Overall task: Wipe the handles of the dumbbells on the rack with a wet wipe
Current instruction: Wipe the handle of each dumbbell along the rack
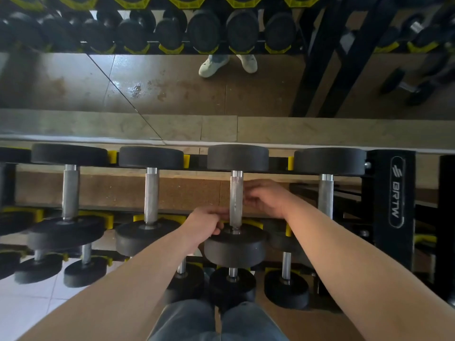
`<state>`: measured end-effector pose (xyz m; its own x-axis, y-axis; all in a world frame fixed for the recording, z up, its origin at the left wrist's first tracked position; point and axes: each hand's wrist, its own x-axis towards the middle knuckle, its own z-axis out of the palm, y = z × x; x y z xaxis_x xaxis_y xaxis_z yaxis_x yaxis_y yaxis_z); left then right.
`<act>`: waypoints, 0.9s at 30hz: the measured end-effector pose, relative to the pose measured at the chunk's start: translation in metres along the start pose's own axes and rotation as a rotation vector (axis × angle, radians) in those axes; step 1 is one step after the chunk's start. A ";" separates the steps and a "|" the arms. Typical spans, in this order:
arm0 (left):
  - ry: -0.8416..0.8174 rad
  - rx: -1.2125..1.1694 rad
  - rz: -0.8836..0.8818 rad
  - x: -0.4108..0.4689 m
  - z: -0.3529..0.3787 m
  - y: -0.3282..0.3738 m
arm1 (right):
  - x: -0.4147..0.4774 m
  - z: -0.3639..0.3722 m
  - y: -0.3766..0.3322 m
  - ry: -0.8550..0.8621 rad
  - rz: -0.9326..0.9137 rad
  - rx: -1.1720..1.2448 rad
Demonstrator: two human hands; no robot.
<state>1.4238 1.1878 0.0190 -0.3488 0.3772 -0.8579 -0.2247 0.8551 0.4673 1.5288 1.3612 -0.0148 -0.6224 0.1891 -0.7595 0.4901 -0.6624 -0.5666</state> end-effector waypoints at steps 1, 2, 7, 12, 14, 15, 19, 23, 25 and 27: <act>-0.001 -0.002 0.004 -0.002 0.000 0.000 | 0.003 0.000 -0.005 0.034 -0.058 0.092; -0.003 -0.001 0.007 -0.004 0.000 -0.001 | 0.005 0.001 -0.007 0.056 -0.099 0.130; 0.007 -0.009 0.023 -0.009 0.001 0.000 | -0.020 0.008 0.010 0.125 -0.077 -0.321; 0.026 0.023 0.012 -0.009 0.004 0.001 | -0.034 0.008 0.023 0.051 0.043 -0.680; 0.034 0.018 0.002 -0.010 0.005 0.003 | -0.030 0.013 0.018 0.147 0.011 -0.510; 0.041 0.014 -0.002 -0.012 0.005 0.004 | -0.026 0.015 0.015 0.213 -0.037 -0.416; 0.068 -0.003 0.006 -0.015 0.007 0.005 | -0.022 0.021 -0.002 0.359 -0.224 -0.312; 0.079 0.009 0.018 -0.016 0.009 0.004 | -0.040 0.026 0.026 0.235 -0.080 -0.860; 0.084 0.025 0.026 -0.016 0.011 0.005 | -0.046 0.026 0.042 0.189 -0.036 -0.911; 0.089 0.014 0.024 -0.016 0.011 0.006 | -0.044 0.027 0.042 0.252 -0.062 -0.791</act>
<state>1.4380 1.1908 0.0330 -0.4335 0.3648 -0.8240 -0.2028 0.8514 0.4837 1.5606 1.3057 0.0035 -0.5531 0.4276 -0.7150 0.8021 0.0414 -0.5958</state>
